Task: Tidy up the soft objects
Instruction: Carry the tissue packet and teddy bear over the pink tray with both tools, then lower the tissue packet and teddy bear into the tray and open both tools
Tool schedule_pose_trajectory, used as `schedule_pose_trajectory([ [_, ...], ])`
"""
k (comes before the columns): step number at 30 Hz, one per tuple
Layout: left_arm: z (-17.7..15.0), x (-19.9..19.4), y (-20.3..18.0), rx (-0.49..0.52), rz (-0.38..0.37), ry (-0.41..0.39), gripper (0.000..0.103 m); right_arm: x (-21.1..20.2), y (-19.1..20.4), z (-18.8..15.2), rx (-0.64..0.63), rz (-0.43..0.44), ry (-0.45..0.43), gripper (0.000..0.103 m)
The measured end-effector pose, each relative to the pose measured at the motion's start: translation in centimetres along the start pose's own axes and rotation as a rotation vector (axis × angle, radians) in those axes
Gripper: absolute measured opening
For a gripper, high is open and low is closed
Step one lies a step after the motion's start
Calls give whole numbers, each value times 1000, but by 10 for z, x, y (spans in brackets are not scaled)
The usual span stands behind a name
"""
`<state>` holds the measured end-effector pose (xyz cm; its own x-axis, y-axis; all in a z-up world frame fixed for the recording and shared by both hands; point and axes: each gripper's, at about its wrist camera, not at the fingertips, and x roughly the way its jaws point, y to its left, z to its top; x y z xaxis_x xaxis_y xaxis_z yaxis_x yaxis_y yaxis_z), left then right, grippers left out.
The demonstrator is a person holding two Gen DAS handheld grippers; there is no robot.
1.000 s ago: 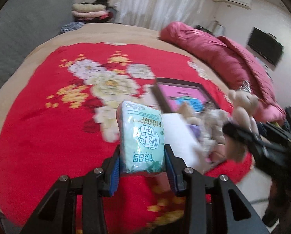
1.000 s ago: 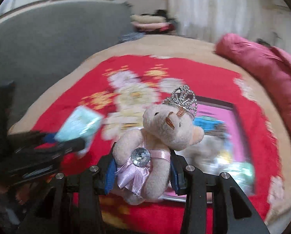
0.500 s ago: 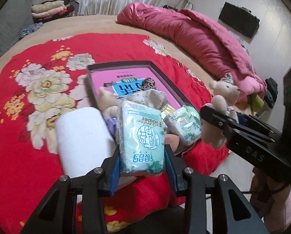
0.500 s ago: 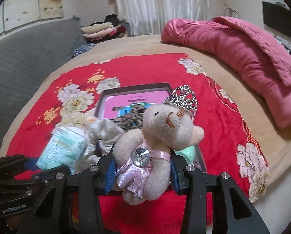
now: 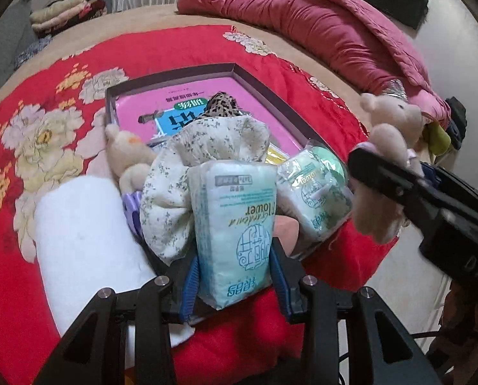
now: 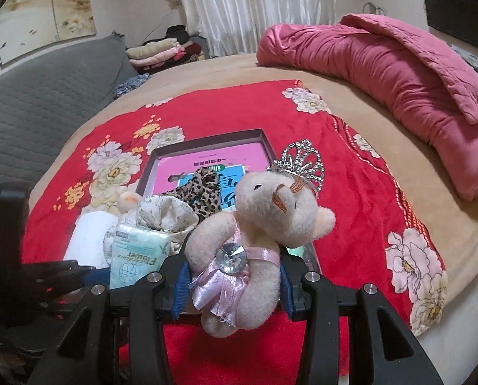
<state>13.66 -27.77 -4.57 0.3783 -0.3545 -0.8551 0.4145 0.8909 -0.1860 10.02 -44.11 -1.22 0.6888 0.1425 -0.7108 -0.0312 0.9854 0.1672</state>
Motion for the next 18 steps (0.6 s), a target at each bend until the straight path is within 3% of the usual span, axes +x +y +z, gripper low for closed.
schedule_pose_trajectory([
  [18, 1, 4, -3, 43, 16, 4, 41, 59, 29, 16, -160, 61, 116, 46],
])
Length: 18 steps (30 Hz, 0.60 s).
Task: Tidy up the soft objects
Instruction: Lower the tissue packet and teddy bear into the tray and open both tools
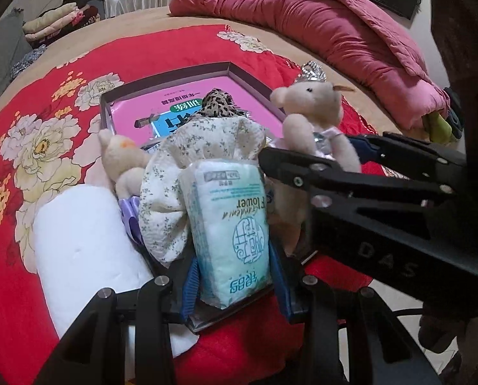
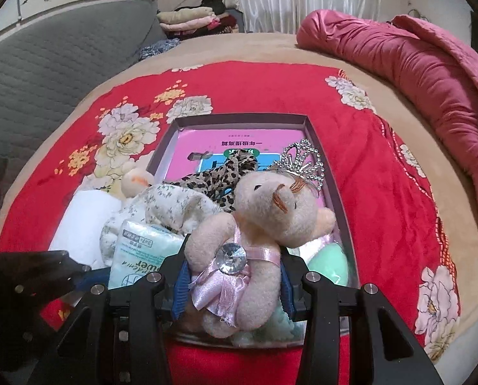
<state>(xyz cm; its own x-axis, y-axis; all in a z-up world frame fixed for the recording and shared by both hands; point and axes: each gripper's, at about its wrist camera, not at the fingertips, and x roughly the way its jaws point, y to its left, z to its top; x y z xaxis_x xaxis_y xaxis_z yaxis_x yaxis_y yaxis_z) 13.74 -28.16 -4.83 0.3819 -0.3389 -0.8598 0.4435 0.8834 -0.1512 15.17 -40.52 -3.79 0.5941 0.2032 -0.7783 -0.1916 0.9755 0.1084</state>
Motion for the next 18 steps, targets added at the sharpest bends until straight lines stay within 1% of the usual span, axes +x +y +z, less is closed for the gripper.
schedule_pose_trajectory([
  [6, -1, -1, 0, -1, 2, -2, 41, 11, -2, -4, 33, 21, 14, 47],
  [15, -1, -2, 0, -6, 5, -4, 41, 17, -2, -10, 55, 8, -4, 50],
  [18, -1, -2, 1, -9, 2, -5, 41, 14, -4, -11, 76, 19, -15, 57],
])
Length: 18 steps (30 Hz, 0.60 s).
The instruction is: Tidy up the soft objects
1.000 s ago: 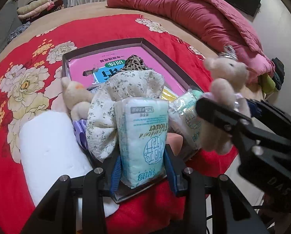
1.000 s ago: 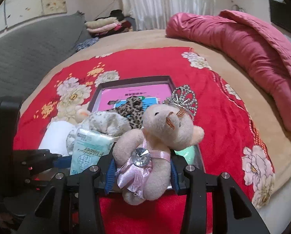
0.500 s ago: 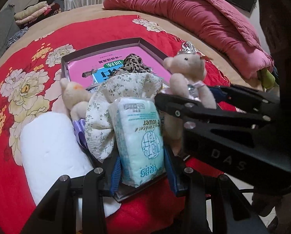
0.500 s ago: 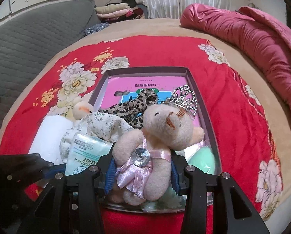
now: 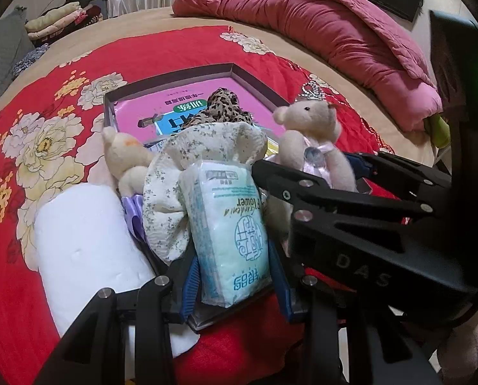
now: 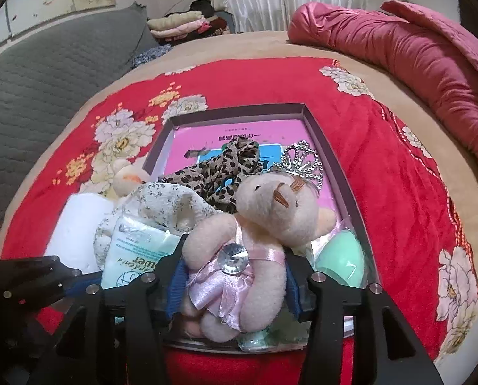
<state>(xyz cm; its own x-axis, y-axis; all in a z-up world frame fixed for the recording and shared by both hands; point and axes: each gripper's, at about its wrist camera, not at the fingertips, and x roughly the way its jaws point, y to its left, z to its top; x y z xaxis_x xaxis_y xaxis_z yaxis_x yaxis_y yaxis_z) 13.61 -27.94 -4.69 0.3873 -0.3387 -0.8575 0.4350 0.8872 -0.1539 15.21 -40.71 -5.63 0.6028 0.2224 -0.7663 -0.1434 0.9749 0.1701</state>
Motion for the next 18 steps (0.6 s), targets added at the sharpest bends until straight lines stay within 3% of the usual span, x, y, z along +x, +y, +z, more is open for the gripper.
schedule_pose_trajectory([
  [2, 0, 0, 1, -4, -7, -1, 41, -3, -2, 0, 18, 4, -12, 70],
  [4, 1, -1, 1, -7, -13, -1, 41, -8, -5, 0, 34, 11, -38, 75],
  [10, 1, -2, 2, -2, -10, -6, 41, -33, -4, 0, 46, 3, -130, 75],
  [15, 4, -9, 4, -8, -32, -39, 57, -62, -9, -3, 72, -31, -202, 75],
  [18, 7, -15, 8, -23, -39, -67, 59, -81, -14, -5, 98, -37, -243, 76],
])
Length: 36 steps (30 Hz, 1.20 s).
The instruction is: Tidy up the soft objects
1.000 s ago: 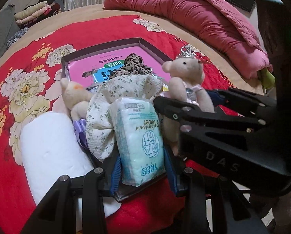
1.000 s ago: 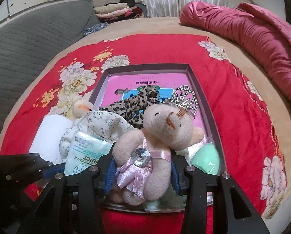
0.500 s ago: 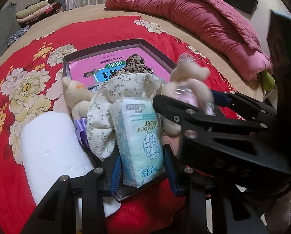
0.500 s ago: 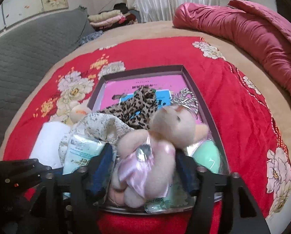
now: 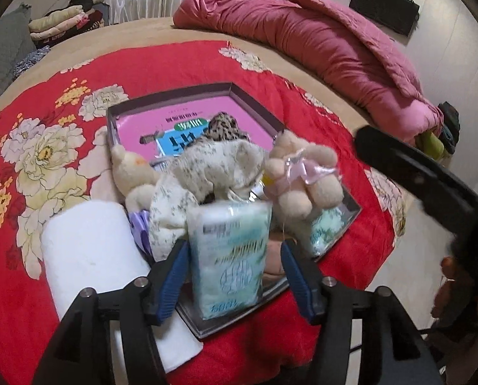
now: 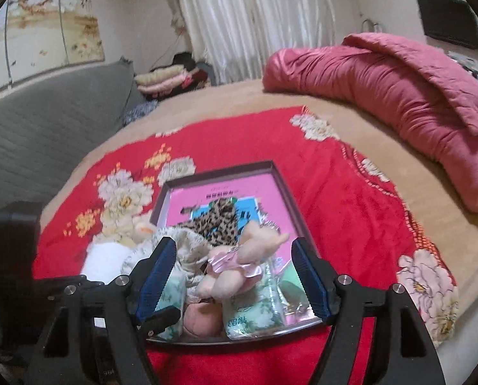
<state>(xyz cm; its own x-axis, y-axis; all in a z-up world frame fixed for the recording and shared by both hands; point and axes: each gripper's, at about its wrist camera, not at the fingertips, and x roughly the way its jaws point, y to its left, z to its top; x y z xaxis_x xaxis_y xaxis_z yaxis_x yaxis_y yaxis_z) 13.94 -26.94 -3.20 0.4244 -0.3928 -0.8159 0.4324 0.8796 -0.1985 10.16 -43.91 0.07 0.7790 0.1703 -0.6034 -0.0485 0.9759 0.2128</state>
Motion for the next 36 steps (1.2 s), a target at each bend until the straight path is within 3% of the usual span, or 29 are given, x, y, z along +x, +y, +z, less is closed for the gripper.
schedule_pose_trajectory([
  [7, 1, -25, 4, -6, 2, -66, 61, -23, -6, 7, 51, 2, -56, 76],
  [11, -2, -47, 8, -7, 59, -111, 67, -33, 2, 9, 53, 19, -69, 76],
  [16, -9, -70, 20, -27, 97, -138, 67, -42, 21, 9, 23, 4, -76, 76],
  [23, -32, -107, 41, -70, 115, -190, 67, -73, 64, -3, -44, -110, -113, 76],
  [36, -73, -136, 65, -143, 120, -198, 68, -92, 119, -39, -68, -182, -79, 76],
])
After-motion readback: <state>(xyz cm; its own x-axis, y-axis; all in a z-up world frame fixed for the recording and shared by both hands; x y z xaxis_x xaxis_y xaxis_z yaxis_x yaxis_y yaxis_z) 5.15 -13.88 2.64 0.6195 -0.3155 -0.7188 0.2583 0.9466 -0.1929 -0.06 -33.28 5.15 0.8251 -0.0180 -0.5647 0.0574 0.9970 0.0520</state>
